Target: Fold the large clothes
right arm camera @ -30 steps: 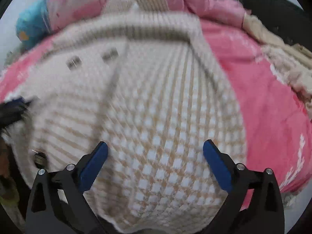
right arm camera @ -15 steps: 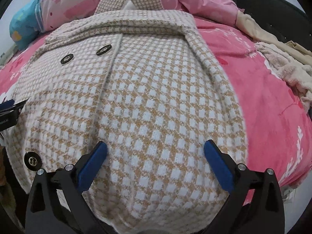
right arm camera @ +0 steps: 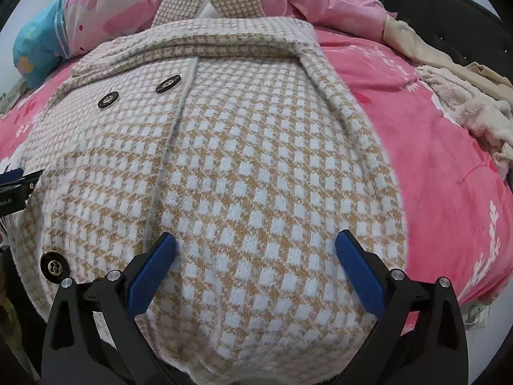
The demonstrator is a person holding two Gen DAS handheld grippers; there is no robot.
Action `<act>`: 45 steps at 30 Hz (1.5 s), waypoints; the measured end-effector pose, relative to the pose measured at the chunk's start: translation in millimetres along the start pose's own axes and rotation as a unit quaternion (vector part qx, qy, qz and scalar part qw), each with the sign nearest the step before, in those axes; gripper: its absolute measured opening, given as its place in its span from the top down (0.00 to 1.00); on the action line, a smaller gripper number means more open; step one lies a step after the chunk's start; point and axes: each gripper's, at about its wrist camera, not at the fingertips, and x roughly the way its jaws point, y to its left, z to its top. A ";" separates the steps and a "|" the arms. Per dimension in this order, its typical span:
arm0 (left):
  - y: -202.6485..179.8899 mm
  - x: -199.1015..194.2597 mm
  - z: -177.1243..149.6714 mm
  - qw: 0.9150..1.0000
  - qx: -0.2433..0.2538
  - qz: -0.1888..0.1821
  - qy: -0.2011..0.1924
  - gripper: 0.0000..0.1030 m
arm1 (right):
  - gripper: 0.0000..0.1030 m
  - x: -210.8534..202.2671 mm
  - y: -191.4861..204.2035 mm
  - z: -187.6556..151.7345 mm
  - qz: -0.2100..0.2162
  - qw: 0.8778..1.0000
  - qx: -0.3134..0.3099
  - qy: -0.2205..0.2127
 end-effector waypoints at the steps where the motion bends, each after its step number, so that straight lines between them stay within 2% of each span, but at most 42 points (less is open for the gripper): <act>1: 0.2 0.0 0.0 1.000 0.001 0.001 -0.001 0.08 | 0.06 -0.2 -0.3 0.7 0.000 1.000 0.000 0.002; 15: -6.6 4.7 -0.1 1.000 0.009 0.008 -0.024 0.07 | 0.06 -12.9 -1.8 -0.8 0.005 1.000 -0.002 -0.013; 21: -7.7 -0.4 -11.9 0.999 0.021 0.022 -0.038 0.07 | 0.06 -41.2 -10.5 -10.8 0.025 0.997 0.004 -0.073; 23: -7.8 0.1 -11.3 0.999 0.021 0.024 -0.038 0.07 | 0.06 -38.3 -11.5 -16.3 0.027 0.997 -0.007 -0.067; 26: -6.0 -0.8 -13.1 0.999 0.020 0.021 -0.037 0.07 | 0.06 -21.0 -8.0 -25.4 0.016 0.999 -0.027 -0.035; 29: -7.3 -1.9 -15.5 0.999 0.022 0.023 -0.038 0.07 | 0.06 -20.3 -3.3 -28.4 0.004 0.998 -0.043 -0.045; 36: -3.2 -12.1 -21.8 0.999 0.006 0.029 -0.042 0.08 | 0.06 -18.7 -9.1 -24.7 0.021 0.998 -0.044 -0.043; 41: 2.8 -38.5 -39.6 0.996 0.012 0.031 -0.078 0.08 | 0.06 -21.0 -6.5 -27.0 0.026 0.997 -0.051 -0.047; 45: 15.8 -63.1 -68.7 0.993 0.026 0.044 -0.110 0.08 | 0.06 -22.7 -7.2 -30.5 0.029 0.997 -0.058 -0.049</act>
